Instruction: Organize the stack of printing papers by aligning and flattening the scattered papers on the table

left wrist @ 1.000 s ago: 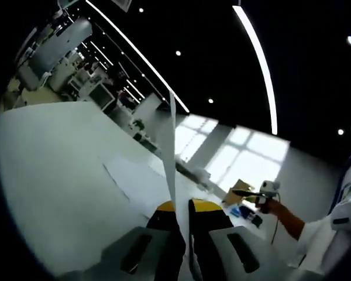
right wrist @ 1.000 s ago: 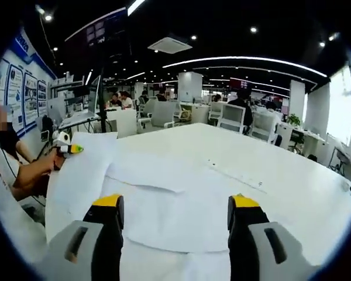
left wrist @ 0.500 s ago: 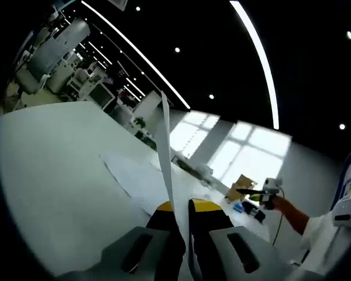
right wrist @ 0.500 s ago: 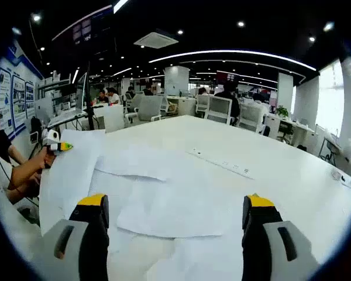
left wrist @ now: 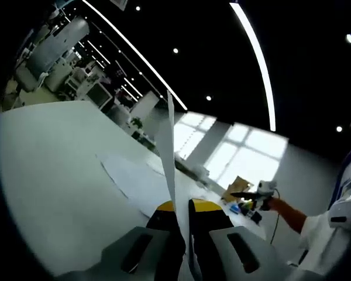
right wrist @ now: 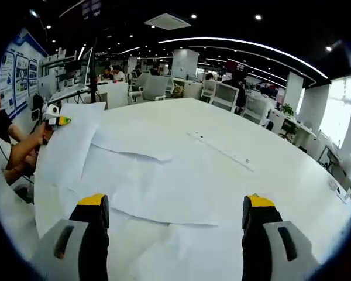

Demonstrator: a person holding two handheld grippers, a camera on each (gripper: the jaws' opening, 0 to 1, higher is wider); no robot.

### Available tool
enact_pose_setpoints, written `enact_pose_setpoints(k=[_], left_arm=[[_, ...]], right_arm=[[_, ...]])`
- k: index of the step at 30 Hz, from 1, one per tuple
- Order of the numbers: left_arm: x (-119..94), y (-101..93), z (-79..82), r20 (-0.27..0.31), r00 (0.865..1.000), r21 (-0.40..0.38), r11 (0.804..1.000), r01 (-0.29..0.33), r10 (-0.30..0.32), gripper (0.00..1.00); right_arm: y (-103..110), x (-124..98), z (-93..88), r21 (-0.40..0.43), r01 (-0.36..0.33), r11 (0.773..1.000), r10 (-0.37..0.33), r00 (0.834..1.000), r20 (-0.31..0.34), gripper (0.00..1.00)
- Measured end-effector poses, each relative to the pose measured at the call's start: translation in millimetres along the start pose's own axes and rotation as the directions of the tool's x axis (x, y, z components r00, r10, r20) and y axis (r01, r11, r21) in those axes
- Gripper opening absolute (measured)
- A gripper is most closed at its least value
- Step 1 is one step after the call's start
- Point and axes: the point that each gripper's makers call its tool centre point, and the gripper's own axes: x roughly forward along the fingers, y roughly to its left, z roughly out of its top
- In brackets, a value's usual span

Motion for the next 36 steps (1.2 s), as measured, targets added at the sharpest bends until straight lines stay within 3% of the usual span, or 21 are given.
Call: enact_pose_setpoints(k=[36], left_arm=[[-2.3, -2.4, 3.0, 0.016, 1.000, 0.011, 1.000, 0.019, -0.019, 0.06]], right_arm=[[5.7, 17.2, 1.6, -0.006, -0.017, 1.000, 0.016, 1.000, -0.017, 0.90]])
